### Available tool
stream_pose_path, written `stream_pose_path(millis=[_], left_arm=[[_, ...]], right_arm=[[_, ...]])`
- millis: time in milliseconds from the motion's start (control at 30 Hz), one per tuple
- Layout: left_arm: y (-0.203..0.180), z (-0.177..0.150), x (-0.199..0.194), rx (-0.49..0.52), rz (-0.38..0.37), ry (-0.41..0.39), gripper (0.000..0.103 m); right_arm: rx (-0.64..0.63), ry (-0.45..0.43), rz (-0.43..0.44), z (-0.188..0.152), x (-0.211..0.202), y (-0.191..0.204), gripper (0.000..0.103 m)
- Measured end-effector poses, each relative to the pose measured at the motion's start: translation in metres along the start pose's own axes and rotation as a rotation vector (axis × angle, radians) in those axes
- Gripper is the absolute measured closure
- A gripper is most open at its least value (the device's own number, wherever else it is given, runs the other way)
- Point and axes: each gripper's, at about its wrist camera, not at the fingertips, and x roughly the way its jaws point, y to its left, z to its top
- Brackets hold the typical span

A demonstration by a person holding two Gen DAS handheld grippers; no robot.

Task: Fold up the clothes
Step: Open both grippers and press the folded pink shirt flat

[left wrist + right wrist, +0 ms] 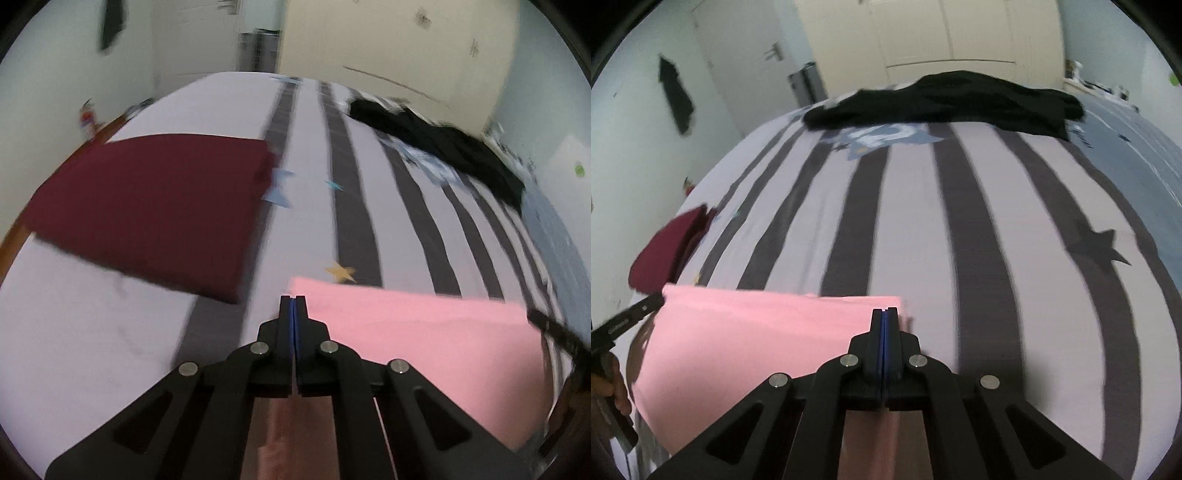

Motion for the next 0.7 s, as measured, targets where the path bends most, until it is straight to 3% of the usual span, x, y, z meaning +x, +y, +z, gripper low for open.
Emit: stream_pose_path(millis=[33,100,300,533,700], left_arm=[[-0.002,-0.001,-0.006,-0.002,-0.019,-0.005,0.101],[-0.011,-0.006,-0.02,0.024,-0.08,-0.017,0.101],[-0.057,-0.043,-0.061,0.055,-0.279,0.015,0.101],[-0.09,-0.076,-0.07,0.049,-0.346,0.048,0.101],[-0.092,-0.084,-0.075,0.051,-0.355,0.057,0.101]], right_arm=[[0.002,-0.006,-0.007,0.0,-0.004,-0.002,0.097],[-0.007,-0.014,0.014,-0.001,-0.015,0.002,0.097],[-0.024,-0.032,0.164,-0.026,-0.061,0.041,0.097],[-0.073,0.007,0.268,-0.062,-0.073,0.085,0.097],[-0.064,0.021,0.306,-0.074,-0.071,0.095,0.097]])
